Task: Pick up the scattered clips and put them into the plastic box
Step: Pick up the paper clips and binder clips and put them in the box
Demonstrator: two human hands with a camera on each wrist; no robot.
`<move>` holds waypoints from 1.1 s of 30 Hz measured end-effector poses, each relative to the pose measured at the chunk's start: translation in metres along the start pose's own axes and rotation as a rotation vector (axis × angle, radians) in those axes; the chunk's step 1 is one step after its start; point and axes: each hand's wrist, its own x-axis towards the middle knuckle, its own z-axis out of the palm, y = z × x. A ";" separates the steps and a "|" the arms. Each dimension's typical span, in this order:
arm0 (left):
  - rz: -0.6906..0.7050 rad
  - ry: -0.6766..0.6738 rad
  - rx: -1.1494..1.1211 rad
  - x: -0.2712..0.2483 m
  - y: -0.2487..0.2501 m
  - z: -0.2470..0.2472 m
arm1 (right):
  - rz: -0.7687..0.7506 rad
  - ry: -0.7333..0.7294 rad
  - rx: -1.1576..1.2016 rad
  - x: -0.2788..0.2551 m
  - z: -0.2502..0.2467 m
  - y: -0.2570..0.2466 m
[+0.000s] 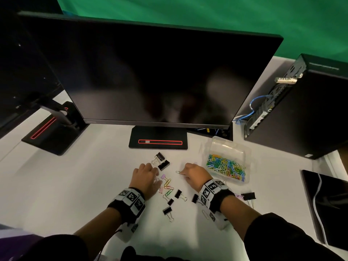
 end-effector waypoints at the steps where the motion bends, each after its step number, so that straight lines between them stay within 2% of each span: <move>1: 0.023 -0.013 0.010 0.000 0.004 0.001 | 0.006 0.004 -0.008 -0.001 0.002 0.000; 5: 0.079 -0.066 0.007 0.003 0.016 0.005 | 0.032 -0.011 -0.006 -0.003 0.006 0.001; 10: 0.144 -0.181 0.027 0.007 0.024 0.006 | 0.052 0.008 0.110 -0.004 0.006 -0.005; 13: 0.158 -0.230 -0.050 0.004 0.025 0.008 | 0.075 0.015 0.174 -0.004 0.008 -0.008; 21: 0.144 -0.164 -0.134 0.000 0.027 0.018 | 0.139 0.088 0.296 -0.005 0.010 -0.007; 26: 0.143 -0.196 -0.116 0.002 0.033 0.019 | 0.124 0.025 0.215 -0.010 0.013 -0.009; 33: 0.140 -0.317 -0.019 0.007 0.039 0.014 | 0.147 -0.052 0.118 -0.027 0.018 -0.005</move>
